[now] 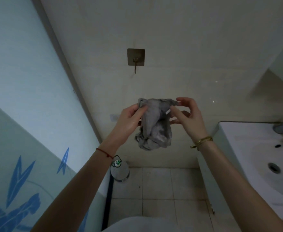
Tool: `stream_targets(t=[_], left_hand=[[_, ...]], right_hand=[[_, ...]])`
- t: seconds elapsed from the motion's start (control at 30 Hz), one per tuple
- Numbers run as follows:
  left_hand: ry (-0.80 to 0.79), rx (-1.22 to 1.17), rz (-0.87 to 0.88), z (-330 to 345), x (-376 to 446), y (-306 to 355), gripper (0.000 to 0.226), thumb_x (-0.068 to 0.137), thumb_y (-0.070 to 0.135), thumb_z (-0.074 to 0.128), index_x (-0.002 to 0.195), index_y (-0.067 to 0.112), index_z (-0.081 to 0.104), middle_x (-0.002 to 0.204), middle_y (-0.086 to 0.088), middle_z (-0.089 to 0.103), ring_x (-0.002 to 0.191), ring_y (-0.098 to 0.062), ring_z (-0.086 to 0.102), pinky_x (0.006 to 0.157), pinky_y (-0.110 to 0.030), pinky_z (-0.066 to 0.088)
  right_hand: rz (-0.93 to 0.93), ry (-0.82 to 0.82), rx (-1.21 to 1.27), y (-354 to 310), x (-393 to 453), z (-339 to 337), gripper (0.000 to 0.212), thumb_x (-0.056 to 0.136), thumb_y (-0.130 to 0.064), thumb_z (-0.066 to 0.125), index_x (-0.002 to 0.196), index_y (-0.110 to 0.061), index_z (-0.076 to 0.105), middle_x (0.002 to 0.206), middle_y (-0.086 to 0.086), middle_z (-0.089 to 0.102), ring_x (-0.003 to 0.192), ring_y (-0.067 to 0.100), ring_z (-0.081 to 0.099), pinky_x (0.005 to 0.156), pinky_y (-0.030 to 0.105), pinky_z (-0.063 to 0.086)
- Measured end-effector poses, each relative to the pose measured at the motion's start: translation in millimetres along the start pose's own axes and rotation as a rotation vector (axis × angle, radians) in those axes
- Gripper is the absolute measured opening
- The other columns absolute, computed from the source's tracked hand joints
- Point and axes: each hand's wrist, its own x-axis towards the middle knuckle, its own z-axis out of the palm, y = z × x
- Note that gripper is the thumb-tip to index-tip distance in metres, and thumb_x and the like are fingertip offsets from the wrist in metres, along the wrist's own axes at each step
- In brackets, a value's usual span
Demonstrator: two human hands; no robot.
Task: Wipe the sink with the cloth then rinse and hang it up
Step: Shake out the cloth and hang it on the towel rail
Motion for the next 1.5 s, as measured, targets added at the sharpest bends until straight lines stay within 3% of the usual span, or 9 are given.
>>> stream_targets(t=[0.17,0.53,0.73,0.87,0.97,1.03,1.17,1.37,1.5], left_hand=[[-0.084,-0.126,-0.046,7,3,9,0.022,0.102,0.019,0.049,0.106,0.019,0.071,0.104,-0.002,0.076,0.099,-0.019,0.072,0.077,-0.03,0.059],[-0.139,-0.004,-0.019,-2,7,26,0.025,0.091,0.014,0.067,0.115,0.016,0.069,0.11,-0.01,0.075,0.107,-0.029,0.07,0.097,-0.049,0.055],[-0.124,-0.039,0.014,0,12,33,0.017,0.093,0.009,0.063,0.108,0.011,0.071,0.093,-0.002,0.078,0.087,-0.016,0.075,0.073,-0.029,0.061],[-0.103,-0.061,0.01,6,13,36,0.022,0.095,0.009,0.06,0.115,0.007,0.069,0.098,-0.007,0.077,0.091,-0.02,0.074,0.08,-0.036,0.062],[-0.118,-0.089,0.012,12,11,37,0.029,0.094,0.006,0.061,0.123,0.006,0.065,0.103,-0.011,0.076,0.096,-0.024,0.073,0.083,-0.037,0.062],[-0.14,-0.083,0.022,16,11,39,0.036,0.093,0.002,0.061,0.129,0.005,0.061,0.104,-0.008,0.076,0.096,-0.022,0.074,0.079,-0.029,0.062],[-0.107,0.01,0.072,16,13,46,0.034,0.094,-0.002,0.058,0.126,0.009,0.063,0.098,0.001,0.078,0.087,-0.009,0.074,0.074,-0.02,0.059],[-0.01,0.089,0.122,4,21,63,0.029,0.092,-0.006,0.054,0.109,0.013,0.068,0.086,0.006,0.075,0.077,-0.004,0.07,0.076,-0.022,0.058],[-0.043,0.192,0.174,2,26,74,0.029,0.096,0.0,0.049,0.116,0.009,0.068,0.096,0.003,0.072,0.09,-0.006,0.067,0.087,-0.023,0.054]], right_hand=[[-0.061,-0.195,-0.197,2,-13,19,0.046,0.076,-0.028,0.077,0.115,-0.022,0.054,0.116,0.001,0.058,0.085,0.016,0.065,0.075,0.03,0.058],[-0.124,-0.162,-0.177,-5,-1,17,0.015,0.085,-0.008,0.067,0.099,-0.012,0.072,0.094,0.011,0.072,0.089,0.032,0.067,0.08,0.051,0.056],[-0.111,-0.123,-0.132,-12,-2,17,0.02,0.092,-0.008,0.057,0.101,-0.021,0.069,0.086,0.001,0.071,0.073,0.006,0.065,0.065,0.026,0.057],[-0.093,-0.141,-0.197,-19,-5,16,0.02,0.095,-0.022,0.053,0.109,-0.021,0.067,0.097,0.002,0.071,0.084,0.011,0.067,0.074,0.032,0.058],[-0.155,-0.233,-0.282,-24,-10,15,0.042,0.084,-0.045,0.062,0.121,-0.024,0.059,0.107,-0.01,0.068,0.094,0.003,0.065,0.076,0.021,0.056],[-0.203,-0.241,-0.337,-26,-7,12,0.044,0.083,-0.037,0.068,0.124,-0.022,0.057,0.106,-0.012,0.067,0.093,-0.001,0.065,0.074,0.016,0.054],[-0.191,-0.226,-0.346,-28,5,2,0.025,0.094,-0.011,0.054,0.118,-0.012,0.062,0.105,0.0,0.068,0.097,0.015,0.064,0.085,0.035,0.053],[-0.108,0.014,-0.401,-29,22,-21,0.017,0.094,-0.01,0.045,0.094,-0.002,0.06,0.085,0.015,0.063,0.078,0.023,0.055,0.072,0.042,0.046],[-0.09,-0.012,-0.434,-39,22,-29,0.034,0.088,-0.023,0.058,0.121,-0.025,0.048,0.097,0.013,0.065,0.086,0.023,0.064,0.077,0.044,0.053]])
